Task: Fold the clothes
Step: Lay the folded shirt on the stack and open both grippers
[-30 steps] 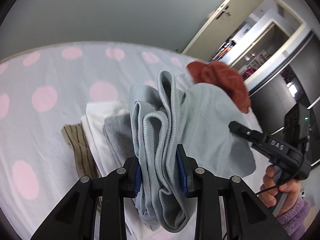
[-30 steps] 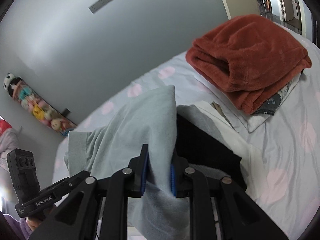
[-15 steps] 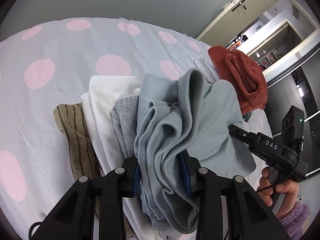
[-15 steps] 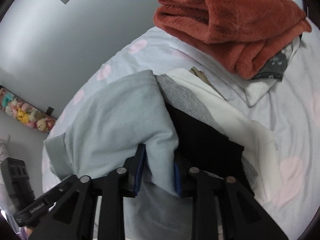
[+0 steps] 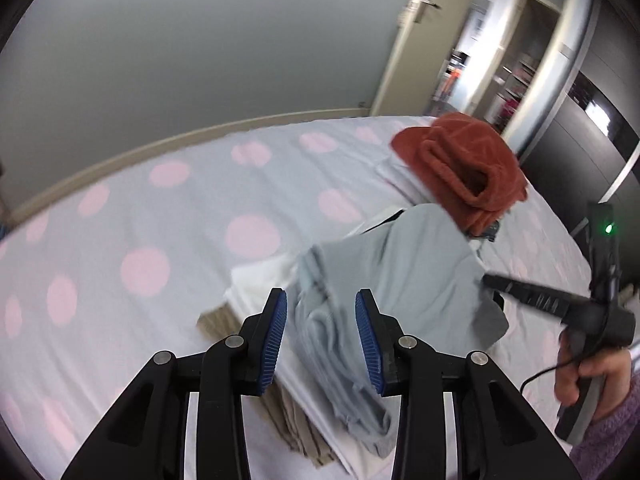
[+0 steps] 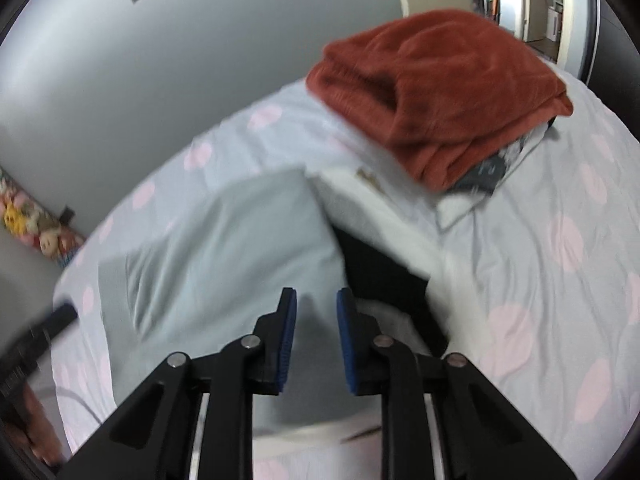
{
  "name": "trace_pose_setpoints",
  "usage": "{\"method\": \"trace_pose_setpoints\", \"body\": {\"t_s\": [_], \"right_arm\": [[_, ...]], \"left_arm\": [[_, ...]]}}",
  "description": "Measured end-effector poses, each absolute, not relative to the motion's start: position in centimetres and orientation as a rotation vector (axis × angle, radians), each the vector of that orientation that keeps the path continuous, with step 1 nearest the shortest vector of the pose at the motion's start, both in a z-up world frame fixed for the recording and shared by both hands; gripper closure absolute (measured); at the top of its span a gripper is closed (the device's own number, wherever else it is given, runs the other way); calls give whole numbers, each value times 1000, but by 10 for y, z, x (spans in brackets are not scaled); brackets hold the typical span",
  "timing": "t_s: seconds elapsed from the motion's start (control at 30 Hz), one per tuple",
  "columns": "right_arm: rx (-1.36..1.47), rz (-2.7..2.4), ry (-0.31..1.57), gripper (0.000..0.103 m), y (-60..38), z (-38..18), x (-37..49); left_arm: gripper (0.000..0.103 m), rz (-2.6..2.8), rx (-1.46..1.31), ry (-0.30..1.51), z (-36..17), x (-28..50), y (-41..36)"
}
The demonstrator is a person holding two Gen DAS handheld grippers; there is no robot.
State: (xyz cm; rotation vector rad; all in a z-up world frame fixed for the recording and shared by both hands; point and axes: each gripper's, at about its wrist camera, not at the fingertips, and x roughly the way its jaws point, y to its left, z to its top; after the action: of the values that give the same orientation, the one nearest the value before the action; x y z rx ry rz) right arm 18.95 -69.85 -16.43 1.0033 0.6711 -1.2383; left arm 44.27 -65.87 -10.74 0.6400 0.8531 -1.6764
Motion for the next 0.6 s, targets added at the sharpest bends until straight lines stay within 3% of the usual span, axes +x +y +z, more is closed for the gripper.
{"method": "trace_pose_setpoints", "body": {"t_s": [0.17, 0.4, 0.6], "right_arm": [[1038, -1268, 710, 83, -692, -185, 189], [1093, -1212, 720, 83, -704, -207, 185], [1115, -1206, 716, 84, -713, -224, 182]], "left_arm": [[75, -1679, 729, 820, -130, 428, -689], [73, -1586, 774, 973, -187, 444, -719], [71, -1584, 770, 1015, -201, 451, -724]]}}
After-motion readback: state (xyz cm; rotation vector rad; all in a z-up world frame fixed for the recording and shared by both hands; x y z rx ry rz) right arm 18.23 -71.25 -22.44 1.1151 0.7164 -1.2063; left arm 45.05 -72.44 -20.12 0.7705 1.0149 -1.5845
